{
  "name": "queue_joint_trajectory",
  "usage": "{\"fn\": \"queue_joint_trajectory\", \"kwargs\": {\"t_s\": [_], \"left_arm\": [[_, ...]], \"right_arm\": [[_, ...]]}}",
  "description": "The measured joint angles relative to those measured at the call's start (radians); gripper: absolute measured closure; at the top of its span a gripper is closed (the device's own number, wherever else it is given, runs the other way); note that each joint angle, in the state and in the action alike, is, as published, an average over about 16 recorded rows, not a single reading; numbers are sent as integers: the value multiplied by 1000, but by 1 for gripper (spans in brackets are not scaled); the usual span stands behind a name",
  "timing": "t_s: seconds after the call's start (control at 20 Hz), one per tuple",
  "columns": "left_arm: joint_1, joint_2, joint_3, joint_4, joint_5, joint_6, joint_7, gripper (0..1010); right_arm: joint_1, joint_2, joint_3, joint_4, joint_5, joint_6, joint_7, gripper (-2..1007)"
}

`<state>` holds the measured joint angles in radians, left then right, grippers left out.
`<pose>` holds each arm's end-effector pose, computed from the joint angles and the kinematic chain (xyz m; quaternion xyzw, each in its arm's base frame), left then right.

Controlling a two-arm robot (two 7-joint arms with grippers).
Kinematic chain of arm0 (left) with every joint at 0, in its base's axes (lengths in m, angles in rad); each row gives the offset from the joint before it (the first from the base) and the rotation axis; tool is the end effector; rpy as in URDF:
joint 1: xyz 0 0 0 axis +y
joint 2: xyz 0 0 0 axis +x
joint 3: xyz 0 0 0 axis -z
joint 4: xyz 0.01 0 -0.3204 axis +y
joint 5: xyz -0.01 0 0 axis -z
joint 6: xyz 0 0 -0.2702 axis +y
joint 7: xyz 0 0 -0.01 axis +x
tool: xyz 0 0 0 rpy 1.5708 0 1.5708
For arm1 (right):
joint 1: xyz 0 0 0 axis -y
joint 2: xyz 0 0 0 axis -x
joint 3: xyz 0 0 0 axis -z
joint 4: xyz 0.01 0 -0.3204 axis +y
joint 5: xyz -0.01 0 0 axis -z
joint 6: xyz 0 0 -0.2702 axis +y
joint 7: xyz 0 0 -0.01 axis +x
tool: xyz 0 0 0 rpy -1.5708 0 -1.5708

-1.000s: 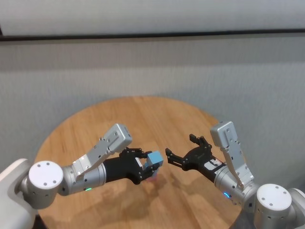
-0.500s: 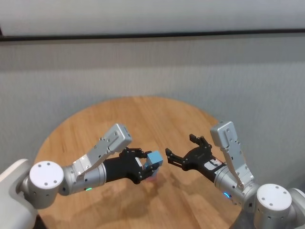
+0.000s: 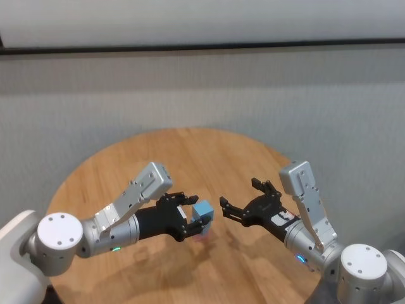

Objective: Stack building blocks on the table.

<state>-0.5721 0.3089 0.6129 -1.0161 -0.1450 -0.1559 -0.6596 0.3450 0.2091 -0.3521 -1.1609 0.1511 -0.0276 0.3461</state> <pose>0.4357 0.0111 -0.3084 0.1692 -0.1099 0.2555 0.9455 0.3847 -0.0028 -0.3401 -0.0948 -0.0108 -0.4688 0.8781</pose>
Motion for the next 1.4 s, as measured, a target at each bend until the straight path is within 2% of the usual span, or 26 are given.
{"fn": "queue_joint_trajectory", "kwargs": {"t_s": [0.25, 0.5, 0.7, 1.0, 1.4], "left_arm": [[3, 4, -8, -11, -2, 0, 4, 314], [13, 17, -22, -42, -10, 7, 12, 162], [22, 31, -38, -69, -19, 15, 24, 77], [32, 51, -68, -97, -32, 27, 48, 16], [33, 67, -99, -95, -37, 34, 73, 11]], "right_arm": [[0, 0, 0, 0, 0, 0, 0, 0], [0, 0, 0, 0, 0, 0, 0, 0], [0, 0, 0, 0, 0, 0, 0, 0], [0, 0, 0, 0, 0, 0, 0, 1], [0, 0, 0, 0, 0, 0, 0, 0]]}}
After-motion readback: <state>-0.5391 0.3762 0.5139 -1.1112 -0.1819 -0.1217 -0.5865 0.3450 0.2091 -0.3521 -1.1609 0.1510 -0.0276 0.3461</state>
